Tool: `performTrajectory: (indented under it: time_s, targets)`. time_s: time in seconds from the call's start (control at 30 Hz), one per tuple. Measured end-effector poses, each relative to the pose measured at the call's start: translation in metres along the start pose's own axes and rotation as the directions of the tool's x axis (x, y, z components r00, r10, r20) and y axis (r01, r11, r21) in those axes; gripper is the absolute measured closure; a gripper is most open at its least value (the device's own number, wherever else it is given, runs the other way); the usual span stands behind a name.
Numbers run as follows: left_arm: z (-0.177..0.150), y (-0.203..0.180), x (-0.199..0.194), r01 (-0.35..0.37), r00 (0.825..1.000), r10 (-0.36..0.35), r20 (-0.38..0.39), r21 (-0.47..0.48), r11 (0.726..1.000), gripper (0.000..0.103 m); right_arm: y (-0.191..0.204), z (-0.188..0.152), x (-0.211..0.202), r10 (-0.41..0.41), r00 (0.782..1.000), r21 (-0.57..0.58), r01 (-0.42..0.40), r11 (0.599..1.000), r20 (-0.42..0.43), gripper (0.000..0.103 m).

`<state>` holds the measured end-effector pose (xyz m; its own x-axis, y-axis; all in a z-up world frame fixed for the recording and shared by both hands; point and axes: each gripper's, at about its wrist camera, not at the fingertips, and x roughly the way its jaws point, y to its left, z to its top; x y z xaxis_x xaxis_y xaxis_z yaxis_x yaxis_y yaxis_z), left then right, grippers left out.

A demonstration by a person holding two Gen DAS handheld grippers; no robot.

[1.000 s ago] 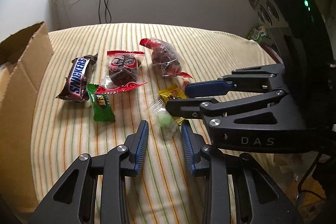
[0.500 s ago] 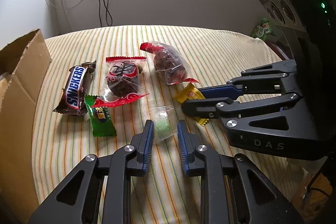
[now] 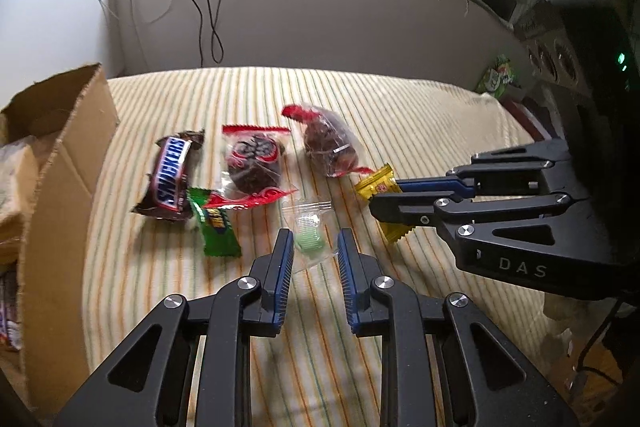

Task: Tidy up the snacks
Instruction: 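Close the left tool on the clear candy bag while the right tool grips the yellow packet, then carry both items over the box and open both tools to drop them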

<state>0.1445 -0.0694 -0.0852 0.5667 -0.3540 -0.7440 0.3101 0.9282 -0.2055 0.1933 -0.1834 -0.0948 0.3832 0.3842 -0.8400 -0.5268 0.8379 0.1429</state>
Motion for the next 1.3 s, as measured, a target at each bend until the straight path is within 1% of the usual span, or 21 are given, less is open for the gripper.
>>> performTrajectory:
  time_s: [0.13, 0.3, 0.4, 0.6, 0.8, 1.0, 1.17, 1.3]
  targets:
    - [-0.001, 0.007, -0.02, -0.004, 0.999, 0.004, 0.039, -0.007, 1.0, 0.082, 0.005, 0.001, -0.012, 0.001, 1.0, 0.003, -0.001, 1.0, 0.027, 0.091]
    - [0.001, 0.023, -0.048, -0.02, 0.995, 0.023, 0.097, -0.032, 0.999, 0.082, 0.017, 0.014, -0.027, 0.012, 0.998, -0.013, -0.011, 1.0, 0.067, 0.091]
    - [0.0, 0.038, -0.064, -0.043, 0.991, 0.05, 0.125, -0.054, 0.998, 0.082, 0.03, 0.025, -0.033, 0.025, 0.996, -0.035, -0.022, 0.999, 0.091, 0.091]
    - [-0.007, 0.078, -0.089, -0.091, 0.981, 0.111, 0.162, -0.129, 0.987, 0.082, 0.058, 0.049, -0.035, 0.063, 0.99, -0.079, -0.054, 0.995, 0.124, 0.091]
    - [-0.015, 0.108, -0.105, -0.141, 0.969, 0.175, 0.173, -0.191, 0.971, 0.082, 0.093, 0.067, -0.027, 0.112, 0.985, -0.127, -0.096, 0.987, 0.13, 0.091]
    - [-0.029, 0.132, -0.12, -0.187, 0.957, 0.232, 0.177, -0.238, 0.953, 0.082, 0.128, 0.076, -0.019, 0.157, 0.98, -0.183, -0.133, 0.974, 0.122, 0.091]
    - [-0.04, 0.154, -0.129, -0.213, 0.948, 0.266, 0.172, -0.278, 0.937, 0.082, 0.157, 0.082, -0.013, 0.19, 0.976, -0.237, -0.161, 0.958, 0.108, 0.091]
    - [-0.045, 0.162, -0.134, -0.225, 0.944, 0.284, 0.168, -0.3, 0.927, 0.082, 0.177, 0.085, -0.004, 0.206, 0.975, -0.274, -0.175, 0.945, 0.088, 0.091]
